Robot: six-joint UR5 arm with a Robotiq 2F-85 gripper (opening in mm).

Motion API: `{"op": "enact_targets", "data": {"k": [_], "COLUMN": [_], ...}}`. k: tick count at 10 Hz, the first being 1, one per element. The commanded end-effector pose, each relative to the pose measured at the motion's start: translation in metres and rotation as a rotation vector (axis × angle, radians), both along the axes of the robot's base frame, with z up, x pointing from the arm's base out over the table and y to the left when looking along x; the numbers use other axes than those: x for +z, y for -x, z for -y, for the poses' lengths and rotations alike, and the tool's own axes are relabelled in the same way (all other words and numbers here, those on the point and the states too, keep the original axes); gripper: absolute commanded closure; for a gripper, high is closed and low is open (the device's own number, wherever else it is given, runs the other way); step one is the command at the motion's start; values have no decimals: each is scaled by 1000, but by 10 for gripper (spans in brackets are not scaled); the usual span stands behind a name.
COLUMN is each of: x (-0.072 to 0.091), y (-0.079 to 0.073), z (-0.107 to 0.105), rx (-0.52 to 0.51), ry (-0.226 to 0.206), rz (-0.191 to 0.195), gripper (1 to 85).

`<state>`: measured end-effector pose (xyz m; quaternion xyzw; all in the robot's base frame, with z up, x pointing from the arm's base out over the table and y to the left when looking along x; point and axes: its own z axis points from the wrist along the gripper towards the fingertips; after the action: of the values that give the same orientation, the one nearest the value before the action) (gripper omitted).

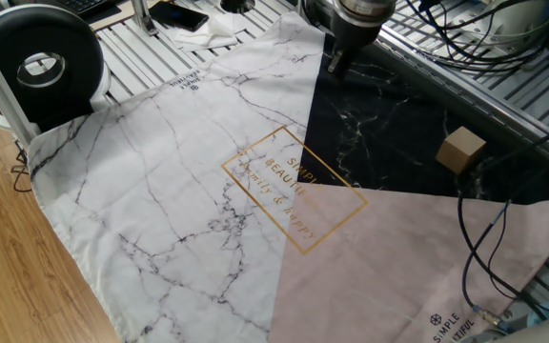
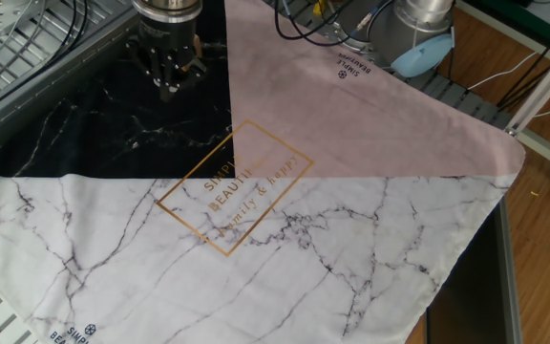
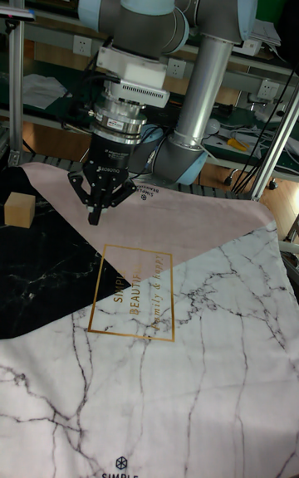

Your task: Pick up the small block on the left and move it to the right

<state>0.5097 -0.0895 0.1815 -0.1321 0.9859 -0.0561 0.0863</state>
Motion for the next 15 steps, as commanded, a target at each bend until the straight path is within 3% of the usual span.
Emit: {"op": "enact_targets", "data": {"k": [1, 2, 3, 4, 5, 8, 9, 10, 11, 13, 15], "x": [1, 1, 2, 2, 1, -4, -6, -8, -9, -10, -15], "y": [-1, -5, -7, -6, -3, -10, -7, 1, 9, 12, 20], "z": [-2, -24, -32, -10, -6, -1, 4, 4, 18, 55, 70], "rx": [-6, -20, -24, -29, -84, -97, -103, -89, -64, 8, 26], "ry": [-12, -100, -132, -47, -32, -63, -66, -98, -85, -31, -32], "rz": [7, 22, 28, 27, 21, 7, -23, -80, -128, -155, -156], "gripper": [847, 847, 847, 847, 847, 847, 847, 847, 847, 847, 847]}}
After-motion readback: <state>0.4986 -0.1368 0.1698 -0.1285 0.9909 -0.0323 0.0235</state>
